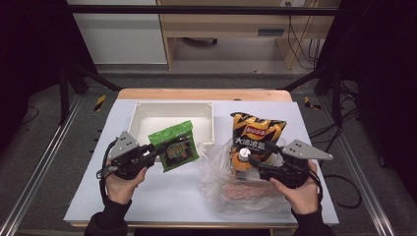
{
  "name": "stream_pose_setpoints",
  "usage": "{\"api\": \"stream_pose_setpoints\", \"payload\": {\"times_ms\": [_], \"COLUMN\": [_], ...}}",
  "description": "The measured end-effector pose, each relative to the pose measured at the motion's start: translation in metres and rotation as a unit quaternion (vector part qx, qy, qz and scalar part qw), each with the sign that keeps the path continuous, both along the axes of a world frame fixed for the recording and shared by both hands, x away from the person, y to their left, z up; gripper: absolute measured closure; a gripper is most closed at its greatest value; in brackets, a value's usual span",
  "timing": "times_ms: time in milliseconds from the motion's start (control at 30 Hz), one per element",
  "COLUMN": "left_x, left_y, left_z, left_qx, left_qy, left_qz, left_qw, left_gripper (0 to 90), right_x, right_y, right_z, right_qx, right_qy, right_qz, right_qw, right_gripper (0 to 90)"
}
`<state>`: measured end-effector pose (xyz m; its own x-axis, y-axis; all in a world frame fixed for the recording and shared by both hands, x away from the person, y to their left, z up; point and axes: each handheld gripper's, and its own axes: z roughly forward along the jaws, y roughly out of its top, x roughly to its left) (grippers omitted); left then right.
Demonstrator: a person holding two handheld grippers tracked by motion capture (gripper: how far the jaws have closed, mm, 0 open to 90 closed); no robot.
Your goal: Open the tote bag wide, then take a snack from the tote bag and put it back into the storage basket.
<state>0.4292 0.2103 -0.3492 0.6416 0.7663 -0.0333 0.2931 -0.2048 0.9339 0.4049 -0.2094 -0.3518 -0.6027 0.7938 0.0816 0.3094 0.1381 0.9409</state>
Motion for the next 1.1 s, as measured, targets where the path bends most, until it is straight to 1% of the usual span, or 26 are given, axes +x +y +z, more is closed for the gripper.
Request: {"api": "stream_pose_setpoints", "payload": {"times_ms": [167, 267, 333, 467, 533, 633, 833, 900, 1000, 1100], "left_x": [0.006, 0.010, 0.013, 0.019, 0.024, 0.032, 0.052, 0.059, 0.070, 0.079], "left_y": [0.007, 0.010, 0.012, 0.014, 0.014, 0.016, 0.018, 0.019, 0.021, 0.024], "left_z": [0.006, 0.010, 0.011, 0.012, 0.012, 0.013, 0.020, 0.021, 0.021, 0.016], "left_qx": [-0.005, 0.001, 0.000, 0.002, 0.004, 0.005, 0.020, 0.026, 0.031, 0.036], "left_qy": [-0.006, -0.010, -0.009, -0.009, -0.007, -0.003, -0.004, -0.004, -0.001, 0.001], "left_qz": [0.011, 0.016, 0.021, 0.023, 0.024, 0.028, 0.046, 0.054, 0.067, 0.079], "left_qw": [0.9999, 0.9998, 0.9997, 0.9997, 0.9997, 0.9996, 0.9987, 0.9982, 0.9972, 0.9962], "left_gripper": [76.6, 76.6, 76.6, 76.6, 76.5, 76.5, 76.6, 76.6, 76.6, 76.6], "right_x": [-0.006, -0.009, -0.012, -0.015, -0.015, -0.016, -0.018, -0.018, -0.019, -0.019], "right_y": [-0.016, -0.024, -0.030, -0.039, -0.043, -0.048, -0.055, -0.056, -0.056, -0.057], "right_z": [-0.004, -0.006, -0.008, -0.012, -0.014, -0.014, -0.011, -0.011, -0.012, -0.013], "right_qx": [0.004, 0.004, 0.008, 0.009, 0.008, 0.005, 0.004, 0.003, -0.001, -0.001], "right_qy": [0.004, 0.006, 0.005, 0.010, 0.014, 0.012, 0.006, 0.002, 0.005, 0.005], "right_qz": [-0.019, -0.029, -0.034, -0.045, -0.051, -0.057, -0.070, -0.069, -0.070, -0.071], "right_qw": [0.9998, 0.9996, 0.9994, 0.9989, 0.9986, 0.9983, 0.9975, 0.9976, 0.9975, 0.9975], "right_gripper": [24.2, 23.2, 22.6, 21.0, 20.3, 20.3, 20.1, 20.1, 19.6, 19.5]}}
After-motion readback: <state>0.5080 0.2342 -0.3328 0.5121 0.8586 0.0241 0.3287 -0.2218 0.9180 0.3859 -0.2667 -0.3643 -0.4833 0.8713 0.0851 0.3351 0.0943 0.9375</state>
